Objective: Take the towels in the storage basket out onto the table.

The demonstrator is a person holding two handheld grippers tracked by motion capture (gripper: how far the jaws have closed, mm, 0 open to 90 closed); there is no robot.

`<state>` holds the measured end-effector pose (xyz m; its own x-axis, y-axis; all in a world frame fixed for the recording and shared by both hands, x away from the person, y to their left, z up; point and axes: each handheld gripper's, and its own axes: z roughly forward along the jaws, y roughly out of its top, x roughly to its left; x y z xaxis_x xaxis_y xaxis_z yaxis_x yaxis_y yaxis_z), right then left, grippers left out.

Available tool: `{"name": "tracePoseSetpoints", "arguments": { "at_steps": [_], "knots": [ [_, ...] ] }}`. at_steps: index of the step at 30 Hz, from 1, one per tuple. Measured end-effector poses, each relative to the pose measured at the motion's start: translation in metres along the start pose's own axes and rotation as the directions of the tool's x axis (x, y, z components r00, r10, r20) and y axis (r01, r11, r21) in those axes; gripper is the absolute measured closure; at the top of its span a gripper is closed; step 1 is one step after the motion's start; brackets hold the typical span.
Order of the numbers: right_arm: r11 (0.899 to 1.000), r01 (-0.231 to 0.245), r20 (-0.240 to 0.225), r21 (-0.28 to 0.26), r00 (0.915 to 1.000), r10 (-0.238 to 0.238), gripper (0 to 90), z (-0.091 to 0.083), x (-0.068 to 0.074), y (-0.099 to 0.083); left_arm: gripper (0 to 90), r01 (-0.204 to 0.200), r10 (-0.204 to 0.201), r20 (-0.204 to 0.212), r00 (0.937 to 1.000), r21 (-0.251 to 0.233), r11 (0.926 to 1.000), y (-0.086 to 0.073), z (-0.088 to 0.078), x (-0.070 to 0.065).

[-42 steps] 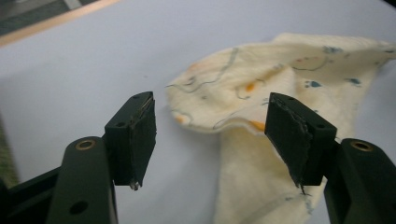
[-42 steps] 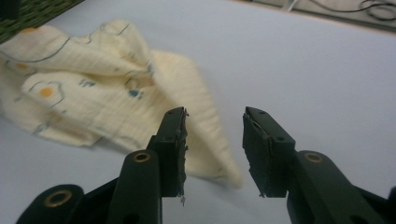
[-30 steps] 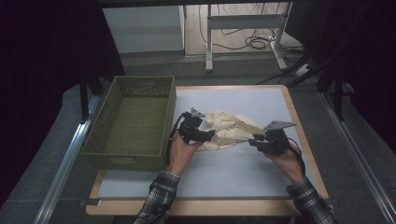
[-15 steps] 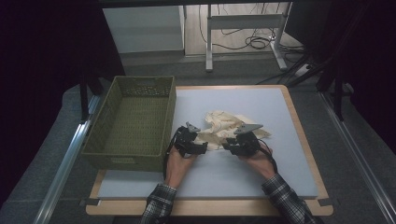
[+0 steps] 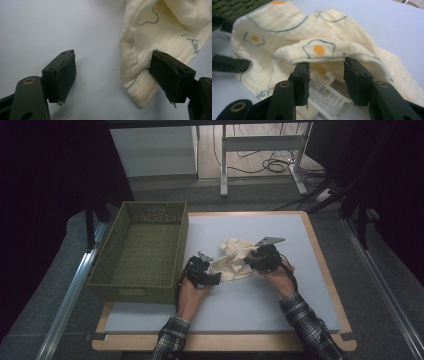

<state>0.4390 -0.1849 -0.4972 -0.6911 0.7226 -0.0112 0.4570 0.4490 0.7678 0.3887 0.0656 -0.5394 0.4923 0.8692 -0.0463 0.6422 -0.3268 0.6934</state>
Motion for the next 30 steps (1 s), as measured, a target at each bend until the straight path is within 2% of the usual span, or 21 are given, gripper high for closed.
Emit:
{"name": "tracePoseSetpoints", "arguments": {
  "at_steps": [1,2,4,5,6,9,11,12,13,15,16,17,18,19,23,24,25,30],
  "knots": [
    [1.000,0.000,0.000,0.000,1.0000,0.000,56.2,0.000,0.000,0.000,21.4,0.000,0.000,0.000,1.0000,0.000,1.0000,0.000,0.000,0.000],
    [1.000,-0.026,-0.024,0.000,0.9994,0.026,55.3,-0.001,-0.006,0.001,21.4,0.001,-0.001,0.002,1.0000,-0.004,1.0000,-0.001,0.000,0.000],
    [1.000,-0.028,-0.032,0.000,0.9991,0.028,54.5,-0.001,-0.007,0.001,21.3,0.001,-0.001,0.000,1.0000,-0.007,1.0000,-0.001,0.000,0.000],
    [1.000,-0.025,-0.053,-0.001,0.9983,0.025,52.9,0.000,-0.006,0.001,21.3,0.001,-0.001,0.000,1.0000,-0.010,1.0000,-0.001,0.001,0.000],
    [1.000,-0.023,-0.078,-0.001,0.9967,0.023,50.0,0.004,-0.002,0.000,21.3,0.001,-0.001,-0.001,1.0000,-0.011,0.9999,-0.001,0.001,0.000],
    [1.000,-0.013,-0.092,0.009,0.9957,0.014,49.7,0.012,0.004,-0.001,21.3,0.006,-0.006,-0.002,1.0000,-0.017,0.9998,-0.002,0.001,-0.001],
    [0.999,0.018,-0.087,0.029,0.9961,-0.016,51.6,0.024,0.012,-0.002,21.2,0.006,-0.006,-0.002,1.0000,-0.017,0.9998,-0.002,0.001,-0.001],
    [0.999,0.027,-0.086,0.046,0.9960,-0.023,58.5,0.030,0.016,-0.002,21.2,0.006,-0.006,-0.001,1.0000,-0.018,0.9998,-0.002,0.001,-0.001],
    [0.999,0.027,-0.086,0.046,0.9960,-0.023,58.5,0.030,0.016,-0.002,21.1,0.006,-0.006,-0.001,1.0000,-0.018,0.9998,-0.002,0.001,-0.001],
    [0.996,0.051,-0.068,0.076,0.9966,-0.046,74.2,0.038,0.022,-0.004,21.1,0.006,-0.006,-0.002,1.0000,-0.021,0.9998,-0.003,0.001,-0.001],
    [0.996,0.061,-0.066,0.073,0.9962,-0.056,81.1,0.039,0.024,-0.004,21.1,0.008,-0.008,-0.001,1.0000,-0.028,0.9996,-0.003,0.001,-0.001],
    [0.995,0.065,-0.065,0.074,0.9961,-0.060,86.0,0.038,0.025,-0.003,21.1,0.006,-0.006,-0.002,1.0000,-0.032,0.9995,-0.004,0.001,-0.001],
    [0.993,0.091,-0.036,0.076,0.9954,-0.088,88.3,0.035,0.027,-0.001,21.1,0.007,-0.007,-0.001,1.0000,-0.034,0.9994,-0.004,0.001,-0.001],
    [0.993,0.091,-0.036,0.076,0.9954,-0.088,88.3,0.035,0.027,-0.001,21.1,0.006,-0.006,-0.003,1.0000,-0.035,0.9994,-0.004,0.001,-0.001],
    [0.997,0.070,-0.037,0.045,0.9970,-0.068,88.6,0.012,0.019,0.000,21.1,0.006,-0.006,-0.002,1.0000,-0.036,0.9993,-0.005,0.001,-0.001],
    [0.997,0.070,-0.037,0.045,0.9970,-0.068,88.6,0.012,0.019,0.000,21.1,0.006,-0.006,-0.002,1.0000,-0.037,0.9993,-0.005,0.001,-0.001],
    [0.998,0.058,-0.030,0.031,0.9979,-0.057,88.6,-0.002,0.013,-0.001,21.1,0.007,-0.007,-0.003,1.0000,-0.037,0.9993,-0.005,0.001,-0.001],
    [0.999,0.042,-0.025,0.017,0.9988,-0.041,88.7,-0.020,0.006,-0.005,21.2,0.011,-0.011,-0.002,0.9999,-0.040,0.9991,-0.005,0.002,-0.001]
  ]
}}
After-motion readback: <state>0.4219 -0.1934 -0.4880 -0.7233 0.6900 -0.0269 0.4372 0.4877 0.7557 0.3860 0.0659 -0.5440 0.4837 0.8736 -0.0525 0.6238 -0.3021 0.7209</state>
